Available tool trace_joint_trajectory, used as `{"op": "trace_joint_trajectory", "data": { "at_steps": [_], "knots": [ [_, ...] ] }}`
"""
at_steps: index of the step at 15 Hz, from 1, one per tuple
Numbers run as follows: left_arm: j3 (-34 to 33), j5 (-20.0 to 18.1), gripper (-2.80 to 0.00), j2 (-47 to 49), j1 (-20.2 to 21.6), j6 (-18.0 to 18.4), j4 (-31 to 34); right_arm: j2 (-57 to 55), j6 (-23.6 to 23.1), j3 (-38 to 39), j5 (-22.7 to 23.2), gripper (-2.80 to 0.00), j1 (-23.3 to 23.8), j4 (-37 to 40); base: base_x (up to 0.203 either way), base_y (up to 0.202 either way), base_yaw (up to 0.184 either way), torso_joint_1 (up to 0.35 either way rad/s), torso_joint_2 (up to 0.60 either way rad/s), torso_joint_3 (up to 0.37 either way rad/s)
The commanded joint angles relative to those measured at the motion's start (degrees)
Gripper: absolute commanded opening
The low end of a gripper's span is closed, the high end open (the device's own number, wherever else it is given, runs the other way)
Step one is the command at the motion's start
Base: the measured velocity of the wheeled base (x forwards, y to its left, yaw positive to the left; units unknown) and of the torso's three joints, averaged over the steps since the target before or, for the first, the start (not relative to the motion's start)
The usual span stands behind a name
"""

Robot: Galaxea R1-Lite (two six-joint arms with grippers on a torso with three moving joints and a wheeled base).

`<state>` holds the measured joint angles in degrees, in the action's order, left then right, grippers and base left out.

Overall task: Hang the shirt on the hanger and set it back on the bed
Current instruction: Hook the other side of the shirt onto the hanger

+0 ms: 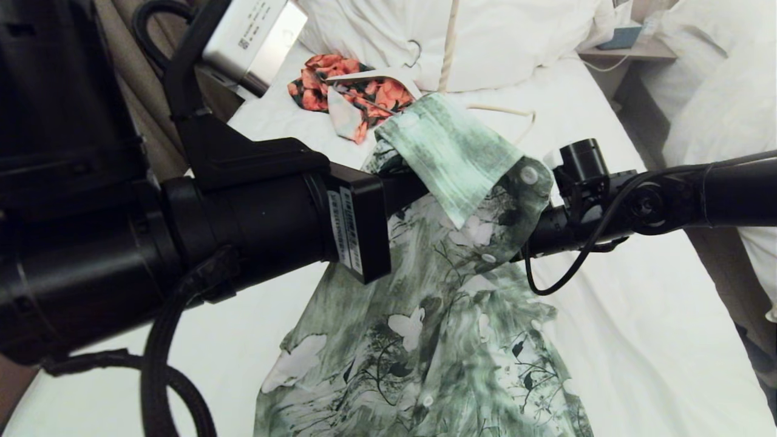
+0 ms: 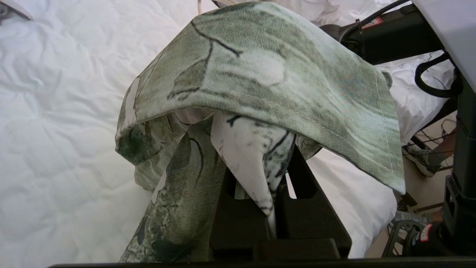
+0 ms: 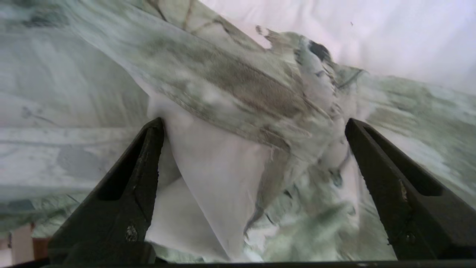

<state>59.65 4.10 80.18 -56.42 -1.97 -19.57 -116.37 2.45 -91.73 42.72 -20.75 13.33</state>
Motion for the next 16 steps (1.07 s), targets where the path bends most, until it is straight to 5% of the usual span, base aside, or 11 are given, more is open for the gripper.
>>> {"op": "trace_joint_trajectory", "data": {
  "at_steps": [1,16],
  "knots": [
    [0.0,0.0,-2.8,0.0,0.0,0.0,-0.1,-0.1,0.6,0.0,0.3,-2.8,-0.6,-0.4,0.0,0.0,0.0,0.0,0.0,0.0],
    [-0.1,-0.1,-2.8,0.5,0.0,0.0,-0.1,0.9,5.7,-0.4,-0.3,-2.8,-0.2,-2.7,0.0,0.0,0.0,0.0,0.0,0.0]
  ]
}}
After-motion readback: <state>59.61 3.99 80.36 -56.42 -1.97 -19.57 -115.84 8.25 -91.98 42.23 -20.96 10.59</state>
